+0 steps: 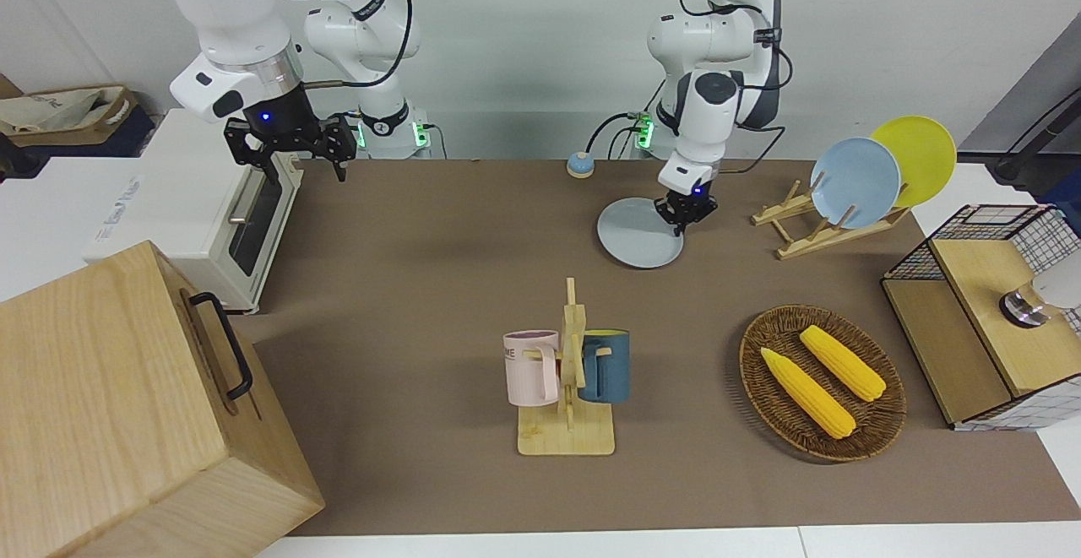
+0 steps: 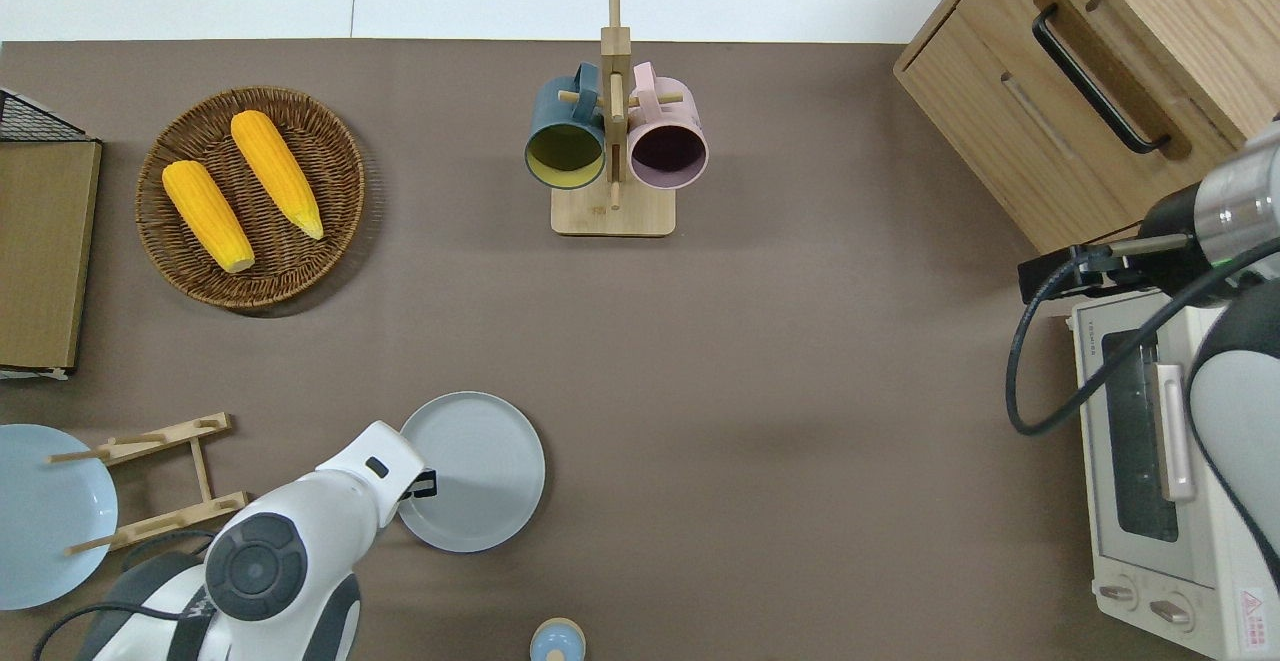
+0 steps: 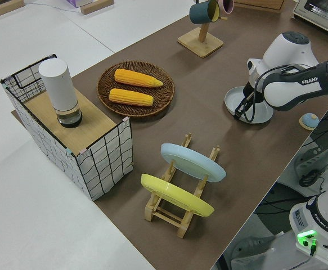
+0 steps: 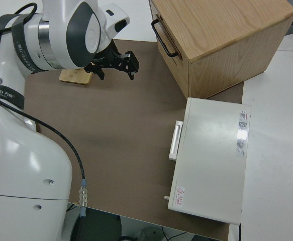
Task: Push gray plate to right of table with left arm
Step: 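Push the gray plate with the left gripper toward the toaster oven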
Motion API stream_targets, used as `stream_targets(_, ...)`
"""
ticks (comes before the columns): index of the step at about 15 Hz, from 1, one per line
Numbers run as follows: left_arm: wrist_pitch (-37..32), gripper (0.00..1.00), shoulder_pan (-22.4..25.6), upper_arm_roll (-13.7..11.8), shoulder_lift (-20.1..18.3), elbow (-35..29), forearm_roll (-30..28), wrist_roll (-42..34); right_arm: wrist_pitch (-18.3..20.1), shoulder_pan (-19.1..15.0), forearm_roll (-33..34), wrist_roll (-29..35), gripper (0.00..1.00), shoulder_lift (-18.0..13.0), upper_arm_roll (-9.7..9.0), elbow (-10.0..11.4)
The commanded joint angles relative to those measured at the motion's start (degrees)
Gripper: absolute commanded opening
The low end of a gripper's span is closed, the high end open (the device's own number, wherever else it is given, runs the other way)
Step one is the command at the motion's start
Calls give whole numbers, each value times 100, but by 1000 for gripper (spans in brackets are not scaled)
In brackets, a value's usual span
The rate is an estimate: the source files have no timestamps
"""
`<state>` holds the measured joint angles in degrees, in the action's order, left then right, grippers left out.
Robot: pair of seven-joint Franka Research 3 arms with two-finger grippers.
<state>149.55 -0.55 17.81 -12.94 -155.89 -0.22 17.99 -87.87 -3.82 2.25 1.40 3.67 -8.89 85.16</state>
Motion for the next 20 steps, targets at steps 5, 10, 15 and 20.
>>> stream_targets(5,109,0,-41,1723,959,725,-163,1837,59,-4,-40,27,983,-33,1,-8)
stream_targets(10,109,0,-181,2463,1364,1218,-102,2936,59,-4,-40,27,983,-33,1,-8)
stream_targets(15,101,0,-831,2455,1786,1719,30,3763,59,-4,-40,18,983,-33,1,-8)
stream_targets(20,66,0,-1253,2446,2444,2360,1030,5132,59,-4,-40,18,983,-33,1,-8)
